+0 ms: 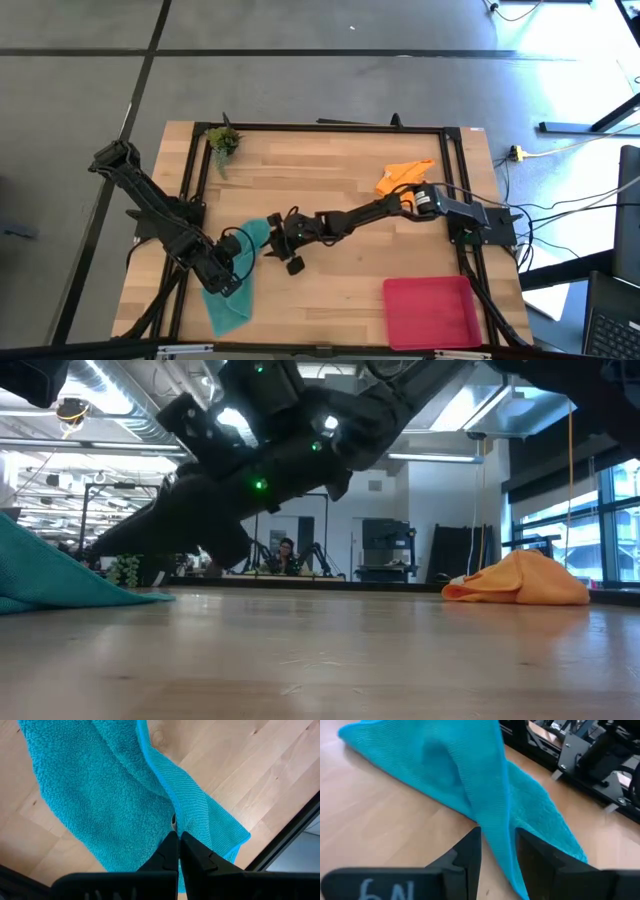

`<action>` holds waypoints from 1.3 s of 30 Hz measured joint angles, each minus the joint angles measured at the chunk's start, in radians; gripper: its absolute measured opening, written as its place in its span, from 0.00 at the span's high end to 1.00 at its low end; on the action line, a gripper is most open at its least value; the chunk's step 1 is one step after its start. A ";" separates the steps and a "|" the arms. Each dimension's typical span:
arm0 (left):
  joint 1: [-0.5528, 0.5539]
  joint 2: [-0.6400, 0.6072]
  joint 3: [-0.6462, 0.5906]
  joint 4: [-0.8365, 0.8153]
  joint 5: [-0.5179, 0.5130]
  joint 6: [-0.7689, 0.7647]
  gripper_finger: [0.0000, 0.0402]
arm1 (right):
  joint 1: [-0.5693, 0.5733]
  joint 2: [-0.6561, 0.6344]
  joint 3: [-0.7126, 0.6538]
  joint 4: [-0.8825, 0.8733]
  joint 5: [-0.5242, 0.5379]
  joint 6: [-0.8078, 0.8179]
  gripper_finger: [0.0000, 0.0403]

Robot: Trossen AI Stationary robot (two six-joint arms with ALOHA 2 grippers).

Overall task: Roll microfiber towels into tight, uniform cylinder then place into a basket
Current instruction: Fold the blue microfiber cloth

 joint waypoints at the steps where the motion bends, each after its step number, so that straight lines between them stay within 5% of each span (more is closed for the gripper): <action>1: 0.000 0.000 0.000 0.000 0.000 -0.001 1.00 | -0.005 0.004 0.000 -0.001 0.000 0.000 0.70; 39: 0.001 0.000 0.000 0.016 -0.065 0.053 1.00 | -0.054 0.055 -0.001 0.051 -0.135 -0.051 0.70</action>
